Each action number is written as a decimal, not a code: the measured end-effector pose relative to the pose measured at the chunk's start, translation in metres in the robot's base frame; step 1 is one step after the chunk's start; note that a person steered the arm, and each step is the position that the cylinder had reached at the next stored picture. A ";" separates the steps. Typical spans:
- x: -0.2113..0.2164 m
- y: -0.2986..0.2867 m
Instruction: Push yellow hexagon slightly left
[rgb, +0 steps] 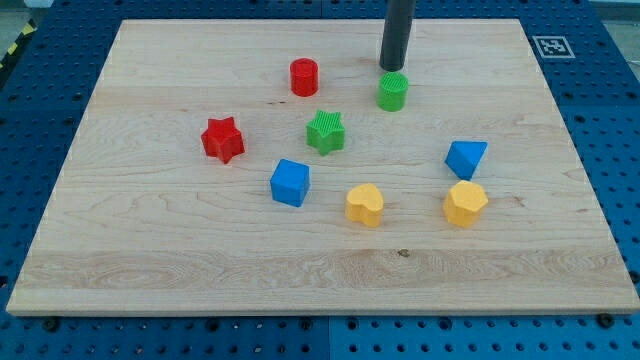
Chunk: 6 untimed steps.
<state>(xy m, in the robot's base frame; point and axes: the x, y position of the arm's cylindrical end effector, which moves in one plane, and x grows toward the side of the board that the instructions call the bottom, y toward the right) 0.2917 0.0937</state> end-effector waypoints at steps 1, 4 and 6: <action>-0.002 0.000; 0.056 0.160; 0.103 0.115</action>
<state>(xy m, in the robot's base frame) 0.3951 0.2087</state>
